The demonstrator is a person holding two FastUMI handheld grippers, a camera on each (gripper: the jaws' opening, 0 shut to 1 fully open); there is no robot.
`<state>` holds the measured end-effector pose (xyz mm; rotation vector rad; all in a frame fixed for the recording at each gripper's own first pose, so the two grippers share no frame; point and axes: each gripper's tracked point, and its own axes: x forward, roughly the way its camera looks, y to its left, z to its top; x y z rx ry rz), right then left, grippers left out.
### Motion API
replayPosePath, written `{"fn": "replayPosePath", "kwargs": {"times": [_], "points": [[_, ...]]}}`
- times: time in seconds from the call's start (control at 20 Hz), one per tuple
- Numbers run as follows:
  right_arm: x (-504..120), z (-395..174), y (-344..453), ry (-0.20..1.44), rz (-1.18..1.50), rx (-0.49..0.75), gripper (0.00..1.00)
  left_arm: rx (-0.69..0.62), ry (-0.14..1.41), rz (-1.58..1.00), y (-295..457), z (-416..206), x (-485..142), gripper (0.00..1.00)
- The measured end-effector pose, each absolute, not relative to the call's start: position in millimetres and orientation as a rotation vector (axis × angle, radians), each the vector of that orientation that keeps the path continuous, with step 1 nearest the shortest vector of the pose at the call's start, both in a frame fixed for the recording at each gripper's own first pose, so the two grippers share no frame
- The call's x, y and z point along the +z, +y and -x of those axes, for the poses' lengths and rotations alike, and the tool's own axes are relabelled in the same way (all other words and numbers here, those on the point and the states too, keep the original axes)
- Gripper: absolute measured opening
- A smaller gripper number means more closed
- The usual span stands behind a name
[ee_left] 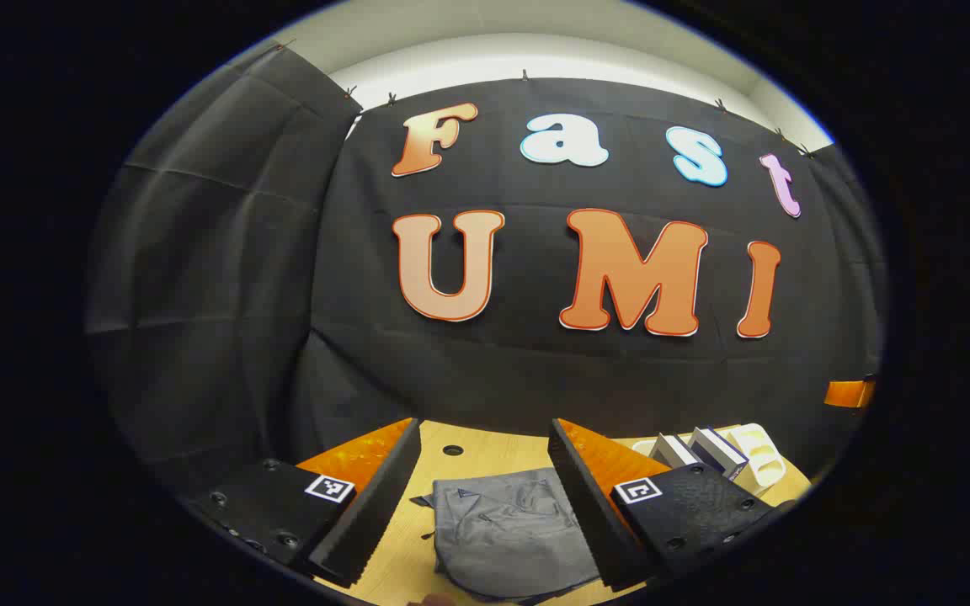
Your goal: Open the schoolbag, grab two books from the bookshelf and put them into the schoolbag.
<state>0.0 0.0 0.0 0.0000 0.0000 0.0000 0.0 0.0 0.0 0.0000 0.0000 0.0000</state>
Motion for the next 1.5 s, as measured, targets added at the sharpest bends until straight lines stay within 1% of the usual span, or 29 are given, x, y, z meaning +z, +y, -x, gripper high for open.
{"fn": "replayPosePath", "kwargs": {"times": [0.6,0.85,0.9,0.95,1.1,1.5], "points": [[4,2,-5,-0.035,0.022,-0.034,0.97,-0.037,-0.015,-0.039,-7,-7,4,0.96],[2,2,-2,-0.044,0.039,-0.028,0.97,-0.027,-0.003,-0.036,-4,-7,-4,0.96],[1,3,-2,-0.04,0.041,-0.027,1.0,-0.025,-0.002,-0.04,-4,-8,-5,0.96],[0,3,-2,-0.037,0.04,-0.026,0.97,-0.023,-0.002,-0.046,-3,-8,-5,0.96],[-1,4,-6,-0.032,0.03,-0.03,0.97,-0.018,-0.004,-0.062,-2,-7,-8,0.96],[-11,9,-18,-0.008,0.026,-0.048,0.97,-0.024,-0.024,-0.192,-3,-4,-6,0.96]]}}
